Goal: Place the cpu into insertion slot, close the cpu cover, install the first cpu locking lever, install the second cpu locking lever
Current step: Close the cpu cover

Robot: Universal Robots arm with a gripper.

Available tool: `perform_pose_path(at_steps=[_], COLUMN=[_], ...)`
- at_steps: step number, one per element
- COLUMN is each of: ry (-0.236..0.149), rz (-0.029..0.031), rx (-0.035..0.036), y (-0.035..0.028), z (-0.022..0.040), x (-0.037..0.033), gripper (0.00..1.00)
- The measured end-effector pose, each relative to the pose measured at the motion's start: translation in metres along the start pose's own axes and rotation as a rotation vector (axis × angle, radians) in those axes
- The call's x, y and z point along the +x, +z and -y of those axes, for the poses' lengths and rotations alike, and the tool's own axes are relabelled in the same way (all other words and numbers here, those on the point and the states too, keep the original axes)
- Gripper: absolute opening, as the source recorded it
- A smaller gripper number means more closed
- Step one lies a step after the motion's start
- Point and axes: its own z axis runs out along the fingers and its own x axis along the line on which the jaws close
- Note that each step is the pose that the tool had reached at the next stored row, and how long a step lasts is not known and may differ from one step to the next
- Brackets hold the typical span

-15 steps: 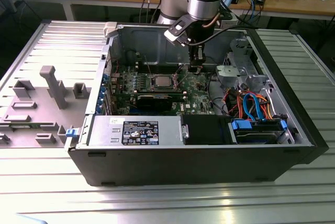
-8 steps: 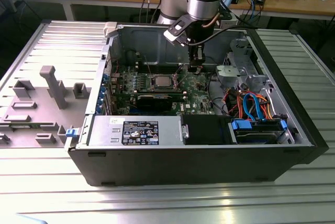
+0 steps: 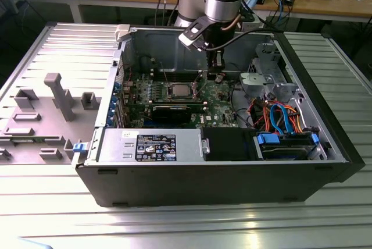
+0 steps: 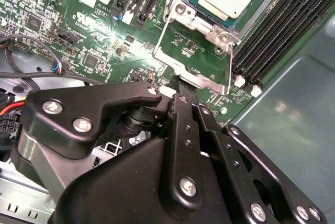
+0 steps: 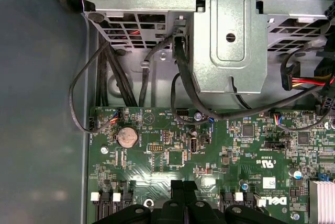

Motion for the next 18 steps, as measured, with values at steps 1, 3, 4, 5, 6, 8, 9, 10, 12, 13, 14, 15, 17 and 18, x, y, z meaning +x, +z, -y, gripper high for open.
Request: perform_pose_path(at_steps=[1,3,4,5,6,8,9,10,12,13,14,15,17,18], ry=[0.0,0.0,0.0,0.0,0.0,0.0,0.0,0.0,0.0,0.0,0.0,0.0,0.0,0.0], rz=[0.0,0.0,0.0001,0.0,0.0,0.0001,0.0,0.0,0.0,0.0,0.0,0.0001,0.0,0.0], rx=[0.0,0.0,0.0,0.0,0.0,0.0,0.0,0.0,-0.0001,0.0,0.0,0.0,0.0,0.0], y=[0.0,0.0,0.0,0.0,0.0,-0.0001,-0.0001,-0.0001,-0.0001,-0.0001,-0.0002,-0.0002,-0.0002,-0.0002], z=[0.0001,0.0004,0.0008,0.001,0.0017,0.0027,0.0033,0.0039,0.0048,0.0052,0.0059,0.0065,0.0075,0.0078], x=[0.0,0.0,0.0,0.0,0.0,0.0,0.0001,0.0001,0.0001,0.0001,0.0001,0.0001,0.0001,0.0001], gripper=[0.11,0.11,0.11,0.11,0.11,0.11,0.11,0.11,0.11,0.11,0.11,0.11,0.11,0.11])
